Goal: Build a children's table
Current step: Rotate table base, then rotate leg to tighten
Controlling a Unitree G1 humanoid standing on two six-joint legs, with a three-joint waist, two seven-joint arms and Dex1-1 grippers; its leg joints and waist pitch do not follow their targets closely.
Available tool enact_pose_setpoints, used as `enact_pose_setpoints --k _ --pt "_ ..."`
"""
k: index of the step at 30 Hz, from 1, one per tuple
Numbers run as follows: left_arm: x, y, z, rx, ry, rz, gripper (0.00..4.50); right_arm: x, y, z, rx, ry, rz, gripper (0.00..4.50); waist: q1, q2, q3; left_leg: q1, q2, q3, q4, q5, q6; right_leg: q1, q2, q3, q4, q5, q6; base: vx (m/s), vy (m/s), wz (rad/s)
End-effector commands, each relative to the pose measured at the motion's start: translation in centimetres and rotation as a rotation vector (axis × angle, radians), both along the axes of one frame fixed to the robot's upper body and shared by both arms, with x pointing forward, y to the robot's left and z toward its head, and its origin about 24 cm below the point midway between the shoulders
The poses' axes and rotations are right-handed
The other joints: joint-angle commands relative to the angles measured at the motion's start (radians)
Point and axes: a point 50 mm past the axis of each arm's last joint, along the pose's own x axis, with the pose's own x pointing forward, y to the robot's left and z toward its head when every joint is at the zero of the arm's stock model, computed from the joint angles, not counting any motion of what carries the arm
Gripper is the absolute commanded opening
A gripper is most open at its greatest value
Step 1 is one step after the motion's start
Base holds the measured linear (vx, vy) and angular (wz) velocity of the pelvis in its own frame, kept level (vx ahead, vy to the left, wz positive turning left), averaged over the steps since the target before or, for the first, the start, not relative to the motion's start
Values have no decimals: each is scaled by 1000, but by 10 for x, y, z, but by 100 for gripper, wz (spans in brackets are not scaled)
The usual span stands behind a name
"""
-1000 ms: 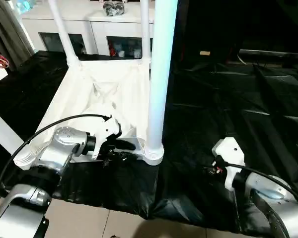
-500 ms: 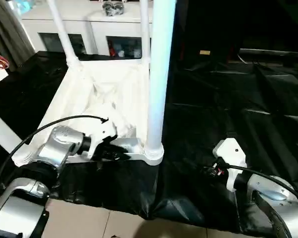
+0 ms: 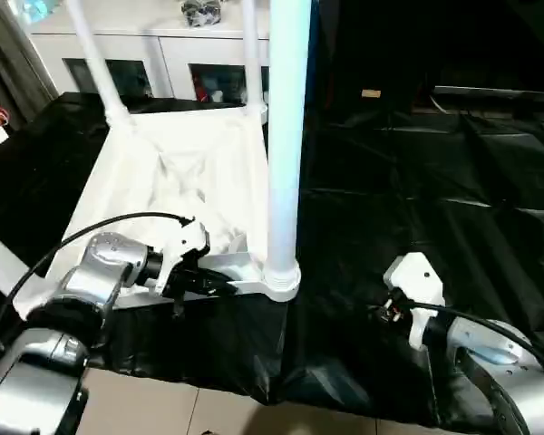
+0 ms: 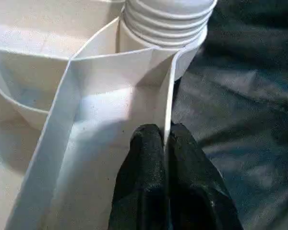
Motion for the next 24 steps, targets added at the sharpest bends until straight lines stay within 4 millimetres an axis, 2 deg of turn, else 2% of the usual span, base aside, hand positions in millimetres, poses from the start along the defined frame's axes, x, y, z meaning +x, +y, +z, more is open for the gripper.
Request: enact_pose_setpoints --k 1,2,5,6,7,8,10,11,13,15,19,20,21,24 --pt "-5 -10 0 -89 -8 32 0 5 2 5 18 -9 25 369 5 -21 -57 -1 47 -3 -64 -61 98 52 -79 39 -59 215 -306 0 0 0" --pt "-7 -13 -1 -91 -10 29 0 5 3 5 17 -10 30 378 6 -17 -53 1 43 1 -65 -62 104 44 -75 38 -67 167 -292 0 0 0" --pt "-13 -21 -4 -91 -20 46 0 8 6 5 15 -16 44 403 8 -15 -54 4 49 5 -65 -71 94 41 -76 40 -68 124 -288 0 0 0" --pt "-16 -24 -5 -77 -29 60 0 11 7 5 14 -20 44 421 10 -24 -56 2 49 6 -65 -64 94 43 -76 40 -64 122 -283 0 0 0" --pt "-16 -24 -5 -77 -29 60 0 11 7 5 14 -20 44 421 8 -22 -53 0 47 6 -66 -61 96 41 -75 38 -67 112 -278 0 0 0" --pt "-22 -28 -5 -70 -37 87 0 17 9 5 11 -28 51 430 9 -27 -54 1 47 8 -64 -53 99 41 -75 40 -66 107 -273 0 0 0" --pt "-23 -28 -5 -73 -43 99 0 17 10 5 15 -24 59 443 8 -24 -54 0 46 9 -63 -40 104 38 -73 39 -67 114 -269 0 0 0" --pt "-23 -28 -4 -86 -43 117 0 19 11 3 7 -23 69 447 9 -31 -55 -1 44 11 -61 -32 107 39 -73 40 -66 116 -265 0 0 0" --pt "-25 -27 -2 -95 -37 124 0 20 13 2 1 -21 86 447 11 -26 -55 -1 44 11 -61 -26 109 37 -72 39 -66 117 -263 0 0 0" --pt "-26 -26 -2 -86 -32 121 0 22 15 1 -6 -23 95 447 12 -29 -56 -1 43 11 -60 -25 107 37 -70 39 -65 127 -262 0 0 0" --pt "-30 -25 -3 -66 -30 127 0 31 20 -3 -55 -45 99 447 8 -28 -55 -1 42 11 -61 -29 99 35 -70 38 -64 132 -264 0 0 0" --pt "-30 -25 -3 -65 -37 146 0 40 24 -4 -64 -51 97 447 7 -34 -57 -2 43 11 -60 -25 99 37 -70 38 -61 143 -268 0 0 0" --pt "-30 -25 -4 -65 -40 150 0 43 26 -5 -70 -54 96 447 3 -33 -55 -4 40 10 -62 -23 99 37 -68 36 -61 142 -270 0 0 0" --pt "-31 -25 -4 -66 -37 154 0 48 29 -7 -86 -55 112 447 5 -32 -57 1 42 13 -59 -18 99 36 -68 39 -60 156 -277 0 0 0"
